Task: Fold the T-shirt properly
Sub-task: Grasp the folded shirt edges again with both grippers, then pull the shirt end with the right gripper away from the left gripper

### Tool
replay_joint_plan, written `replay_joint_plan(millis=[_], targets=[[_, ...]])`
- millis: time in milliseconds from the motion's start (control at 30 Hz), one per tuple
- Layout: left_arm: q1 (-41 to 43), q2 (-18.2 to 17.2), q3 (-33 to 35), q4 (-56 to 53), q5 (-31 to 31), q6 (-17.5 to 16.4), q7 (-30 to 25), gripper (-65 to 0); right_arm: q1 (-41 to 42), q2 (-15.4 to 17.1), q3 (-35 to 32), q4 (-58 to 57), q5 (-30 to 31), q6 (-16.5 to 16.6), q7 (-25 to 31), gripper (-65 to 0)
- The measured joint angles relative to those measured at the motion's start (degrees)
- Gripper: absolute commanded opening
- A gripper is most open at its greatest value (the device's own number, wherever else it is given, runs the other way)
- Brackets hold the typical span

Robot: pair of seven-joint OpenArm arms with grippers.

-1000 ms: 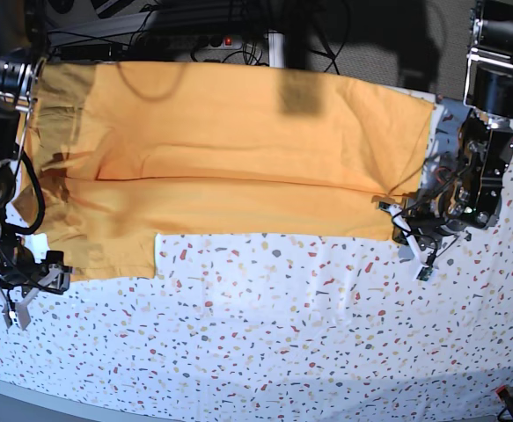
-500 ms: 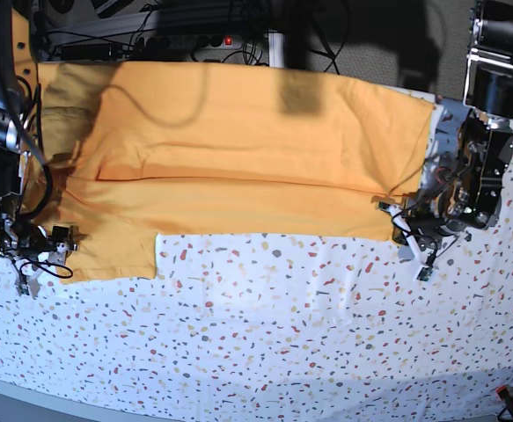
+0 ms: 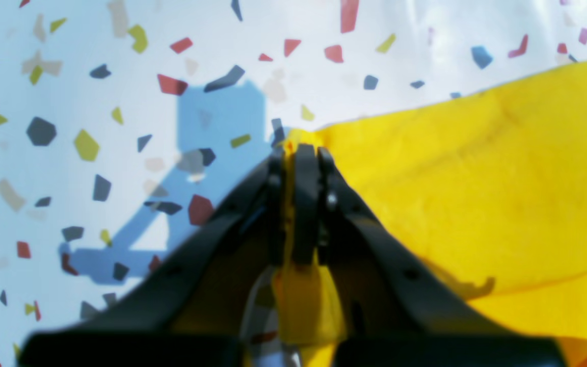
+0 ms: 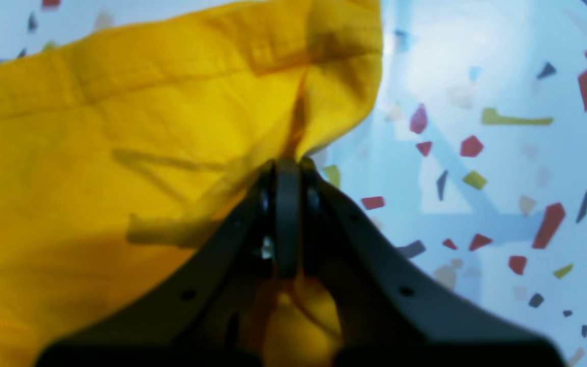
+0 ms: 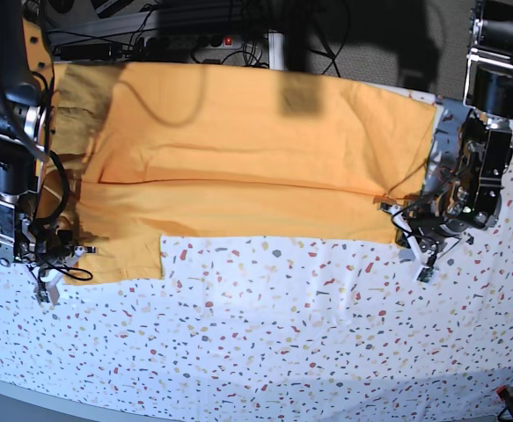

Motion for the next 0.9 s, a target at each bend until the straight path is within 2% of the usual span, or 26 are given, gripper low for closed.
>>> replay_joint_plan(millis=[67,200,333,600,767,900], targets=[[0.0,0.0,0.0,0.0,0.0,0.0,0.0,-65.0,-0.5,-0.2,0.0,2.8,0.1,1.6,-1.0,-65.0],[0.1,0.0,0.0,1.8,0.2,0.0,0.2,-65.0,-1.3,-0.2,-0.2,9.4,5.1,7.5,-3.3,-65.0],[0.0,-0.1,0.0,5.9,0.0,0.0,1.9,-65.0,-6.1,-0.3,-0.3,19.0,7.4,7.8,-5.1,-65.0],[0.5,-0.1,0.0,13.6,0.0,0.0,5.6,-65.0,-24.6,-0.2,0.8,47.0,8.5,8.0,-7.0,-65.0],[0.5,-0.2,0.0,14.5,0.0,0.0,6.4,-65.0,-36.3,-0.4,6.6,63.9,11.0,8.4,-8.7,-65.0],[0.5,-0.2,0.0,14.5,0.0,0.0,7.6,-65.0,-43.6,0.0,13.4,74.6,15.8,8.3,-12.5,-65.0]])
